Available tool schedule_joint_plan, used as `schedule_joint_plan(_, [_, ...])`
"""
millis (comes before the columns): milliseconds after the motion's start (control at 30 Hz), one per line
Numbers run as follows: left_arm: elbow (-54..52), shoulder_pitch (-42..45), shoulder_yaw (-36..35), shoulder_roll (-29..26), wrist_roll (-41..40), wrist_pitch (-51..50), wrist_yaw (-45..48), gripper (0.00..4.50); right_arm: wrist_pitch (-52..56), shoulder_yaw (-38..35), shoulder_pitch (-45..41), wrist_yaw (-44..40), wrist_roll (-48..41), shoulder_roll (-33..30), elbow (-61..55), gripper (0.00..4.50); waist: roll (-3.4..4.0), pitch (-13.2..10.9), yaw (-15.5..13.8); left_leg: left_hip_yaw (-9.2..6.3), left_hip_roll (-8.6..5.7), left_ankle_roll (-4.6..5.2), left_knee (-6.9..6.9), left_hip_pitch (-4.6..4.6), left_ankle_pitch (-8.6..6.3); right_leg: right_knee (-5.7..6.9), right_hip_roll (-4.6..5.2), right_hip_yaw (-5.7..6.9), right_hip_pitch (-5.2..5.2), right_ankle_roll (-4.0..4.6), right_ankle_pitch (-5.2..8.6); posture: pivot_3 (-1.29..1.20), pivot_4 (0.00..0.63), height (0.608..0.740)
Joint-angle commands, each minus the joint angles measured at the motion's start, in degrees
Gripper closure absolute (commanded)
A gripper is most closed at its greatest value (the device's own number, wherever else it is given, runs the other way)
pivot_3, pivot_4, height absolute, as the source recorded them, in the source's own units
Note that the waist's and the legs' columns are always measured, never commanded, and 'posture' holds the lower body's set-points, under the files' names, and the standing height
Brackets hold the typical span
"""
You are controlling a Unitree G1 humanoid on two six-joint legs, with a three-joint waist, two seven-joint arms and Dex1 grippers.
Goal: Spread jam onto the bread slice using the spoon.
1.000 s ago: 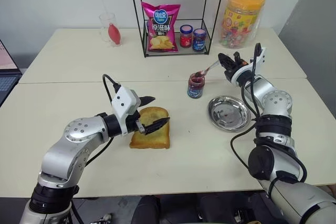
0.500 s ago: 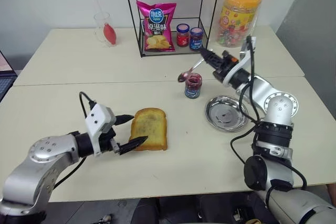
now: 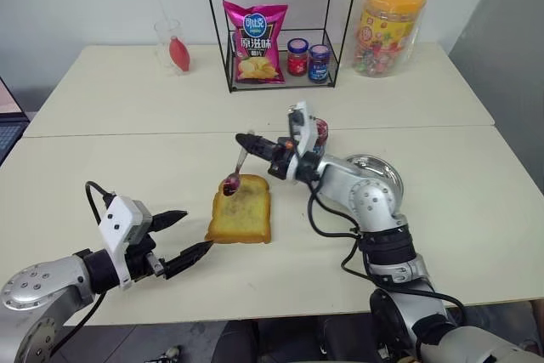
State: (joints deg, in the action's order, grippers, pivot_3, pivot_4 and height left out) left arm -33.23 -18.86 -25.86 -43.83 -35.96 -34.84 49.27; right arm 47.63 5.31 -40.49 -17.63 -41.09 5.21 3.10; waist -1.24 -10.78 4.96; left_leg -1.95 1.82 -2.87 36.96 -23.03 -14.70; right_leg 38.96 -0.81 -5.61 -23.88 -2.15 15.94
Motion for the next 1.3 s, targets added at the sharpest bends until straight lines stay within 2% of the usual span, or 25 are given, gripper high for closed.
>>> schedule_joint_plan(33, [0.5, -0.3, -2.1, -0.5, -0.4, 0.8, 0.3, 0.0, -4.3, 2.9, 0.4, -3.7, 3.8, -0.4, -1.4, 4.47, -0.02, 0.0, 0.0, 0.01, 0.0, 0.0, 0.0, 0.0, 0.0, 0.0, 0.0, -0.01, 0.0, 0.0, 0.0, 0.0, 0.15, 0.74])
schedule_joint_plan(600, [2.5, 0.9, -0.8, -2.0, 0.3, 0.6, 0.6, 0.0, -21.8, 17.2, 3.9, -15.1, 20.9, -5.8, -9.6, 4.47, -0.07, 0.0, 0.0, -0.04, 0.01, -0.01, 0.0, 0.01, 0.0, 0.02, 0.01, 0.02, 0.0, 0.01, 0.0, 0.0, 0.15, 0.74])
schedule_joint_plan(967, [3.2, 0.7, 0.2, -1.9, 1.1, 1.8, 1.2, 0.0, -29.5, 19.1, 3.4, -18.3, 27.7, -7.5, -8.0, 4.47, -0.11, 0.1, -0.1, -0.1, 0.0, -0.01, 0.02, 0.02, 0.0, 0.04, 0.02, 0.06, 0.02, 0.02, -0.01, 0.0, 0.15, 0.74])
schedule_joint_plan(1133, [3.8, 0.1, 0.4, -2.0, 2.1, 2.8, 2.2, 0.0, -23.7, 14.8, 3.6, -16.7, 23.1, -5.2, -7.8, 4.47, -0.12, 0.1, -0.1, -0.12, 0.01, -0.01, 0.02, 0.03, 0.0, 0.06, 0.02, 0.07, 0.03, 0.02, -0.01, 0.0, 0.15, 0.74])
schedule_joint_plan(1300, [4.1, 0.3, 0.7, -1.8, 2.4, 3.3, 2.6, 0.0, -6.7, 6.6, 2.8, -12.8, 12.1, -0.9, -7.9, 4.47, -0.13, 0.1, -0.1, -0.29, 0.01, -0.02, 0.03, 0.05, 0.0, 0.08, 0.03, 0.09, 0.08, 0.03, -0.02, 0.0, 0.15, 0.74])
